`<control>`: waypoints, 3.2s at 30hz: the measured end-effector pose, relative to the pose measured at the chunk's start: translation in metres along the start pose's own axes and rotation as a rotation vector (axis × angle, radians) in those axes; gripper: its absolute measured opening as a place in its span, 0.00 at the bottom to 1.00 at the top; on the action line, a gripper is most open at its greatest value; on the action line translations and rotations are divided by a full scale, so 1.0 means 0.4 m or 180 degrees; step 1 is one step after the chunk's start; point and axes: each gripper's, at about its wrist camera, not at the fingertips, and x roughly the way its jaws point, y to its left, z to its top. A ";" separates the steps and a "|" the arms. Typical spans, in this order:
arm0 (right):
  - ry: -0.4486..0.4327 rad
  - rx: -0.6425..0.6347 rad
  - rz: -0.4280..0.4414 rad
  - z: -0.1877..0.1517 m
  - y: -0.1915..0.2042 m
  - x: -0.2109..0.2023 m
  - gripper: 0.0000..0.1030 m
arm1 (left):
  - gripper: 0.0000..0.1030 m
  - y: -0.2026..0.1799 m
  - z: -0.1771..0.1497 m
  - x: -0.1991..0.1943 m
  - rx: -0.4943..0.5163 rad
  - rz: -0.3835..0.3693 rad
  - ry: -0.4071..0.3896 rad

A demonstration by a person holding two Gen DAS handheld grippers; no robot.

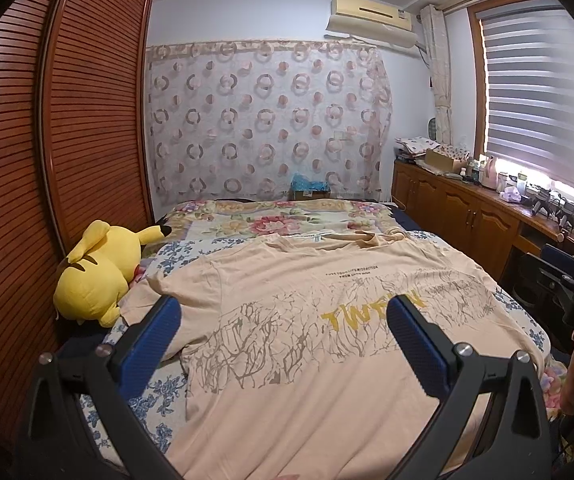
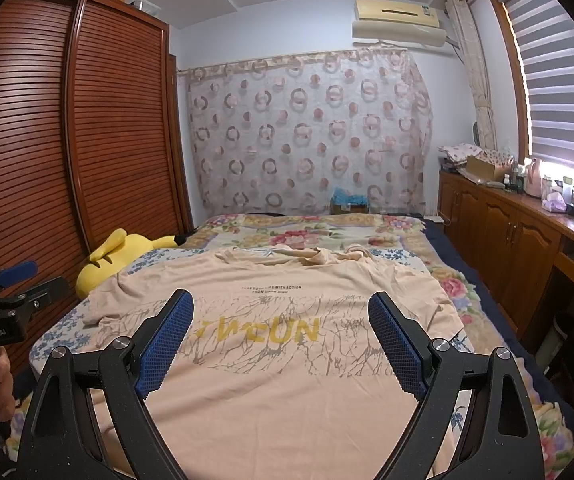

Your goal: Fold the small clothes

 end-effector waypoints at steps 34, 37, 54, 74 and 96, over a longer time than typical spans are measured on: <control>-0.0004 0.0016 0.0013 0.001 0.001 -0.005 0.89 | 1.00 -0.025 0.031 -0.045 0.0073 -0.0038 -0.0062; -0.0005 0.0010 0.0011 0.002 0.001 -0.005 0.89 | 1.00 -0.025 0.032 -0.045 0.0075 -0.0034 -0.0063; 0.0034 0.0032 0.0065 -0.006 0.007 -0.014 0.89 | 1.00 -0.012 0.027 -0.041 0.0063 0.0034 0.0019; 0.0259 -0.0184 0.0331 -0.028 0.073 0.121 0.89 | 1.00 0.153 -0.060 0.089 0.0055 0.0256 0.0368; 0.0933 -0.0390 0.1043 -0.093 0.227 0.375 0.88 | 1.00 0.463 -0.064 0.299 -0.0084 0.0254 0.1102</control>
